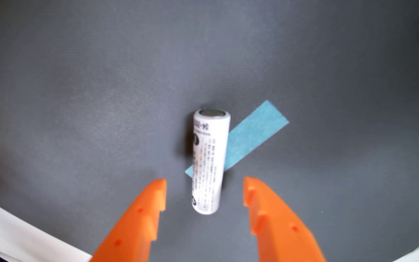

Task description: Insert Battery

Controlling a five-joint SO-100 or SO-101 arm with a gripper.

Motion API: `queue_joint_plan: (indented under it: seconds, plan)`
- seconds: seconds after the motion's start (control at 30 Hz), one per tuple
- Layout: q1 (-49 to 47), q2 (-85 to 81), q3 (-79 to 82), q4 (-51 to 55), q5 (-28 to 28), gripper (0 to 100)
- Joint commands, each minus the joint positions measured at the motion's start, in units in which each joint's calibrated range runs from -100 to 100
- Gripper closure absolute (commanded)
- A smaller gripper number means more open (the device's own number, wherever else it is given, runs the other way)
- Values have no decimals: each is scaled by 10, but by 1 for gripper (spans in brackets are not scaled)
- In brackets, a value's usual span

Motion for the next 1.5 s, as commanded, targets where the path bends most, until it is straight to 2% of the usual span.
queue_joint_plan:
  seconds: [0.0, 0.73, 0.9, 1.13, 1.37, 1.47]
  plan:
    - [3, 1, -11, -11, 2, 82]
    - [-6, 40, -12, -44, 16, 82]
    - [-6, 40, -12, -44, 16, 88]
    - [-6, 40, -12, -44, 16, 90]
    - [-4, 40, -11, -44, 16, 98]
    - [-1, 40, -11, -44, 16, 98]
